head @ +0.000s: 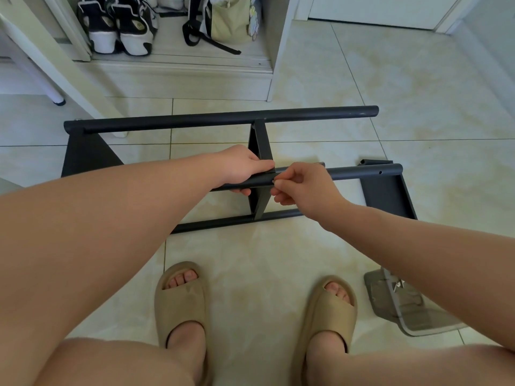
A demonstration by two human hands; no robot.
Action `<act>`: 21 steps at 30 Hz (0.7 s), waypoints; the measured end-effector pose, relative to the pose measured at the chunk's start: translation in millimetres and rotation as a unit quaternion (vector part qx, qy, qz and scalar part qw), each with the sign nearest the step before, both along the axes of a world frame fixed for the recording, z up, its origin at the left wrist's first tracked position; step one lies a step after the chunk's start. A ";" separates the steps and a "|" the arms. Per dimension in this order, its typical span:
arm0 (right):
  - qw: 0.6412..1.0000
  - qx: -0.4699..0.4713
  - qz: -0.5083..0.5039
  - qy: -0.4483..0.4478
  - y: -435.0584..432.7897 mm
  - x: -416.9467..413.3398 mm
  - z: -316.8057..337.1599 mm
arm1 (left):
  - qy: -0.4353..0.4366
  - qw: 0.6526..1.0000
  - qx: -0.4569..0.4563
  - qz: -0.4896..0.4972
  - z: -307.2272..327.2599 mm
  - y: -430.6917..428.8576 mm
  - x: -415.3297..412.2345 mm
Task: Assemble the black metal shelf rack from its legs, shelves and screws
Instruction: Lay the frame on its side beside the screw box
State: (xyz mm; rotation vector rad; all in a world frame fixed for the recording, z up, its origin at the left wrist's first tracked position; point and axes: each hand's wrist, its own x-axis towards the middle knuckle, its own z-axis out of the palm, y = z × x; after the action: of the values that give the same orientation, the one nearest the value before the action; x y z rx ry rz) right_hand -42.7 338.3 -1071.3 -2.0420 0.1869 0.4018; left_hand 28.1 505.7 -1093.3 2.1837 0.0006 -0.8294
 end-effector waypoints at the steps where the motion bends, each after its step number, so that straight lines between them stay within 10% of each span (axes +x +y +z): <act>1: 1.000 -0.014 0.009 -0.009 -0.4 -0.1 -0.5 | 0.000 1.000 -0.001 0.001 0.1 0.1 0.0; 13: 0.993 -0.086 0.082 -0.022 -1.8 4.1 -1.1 | 0.008 1.000 -0.008 -0.006 -1.3 0.6 1.3; 21: 0.932 -0.305 0.156 -0.120 5.1 9.4 3.1 | 0.019 1.000 -0.023 0.001 -1.2 1.7 2.0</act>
State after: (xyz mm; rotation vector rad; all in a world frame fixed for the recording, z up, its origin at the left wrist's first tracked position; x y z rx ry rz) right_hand -33.3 343.4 -1068.2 -2.7291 -0.1939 0.3023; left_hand 30.2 507.4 -1094.5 2.1233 0.0029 -0.8624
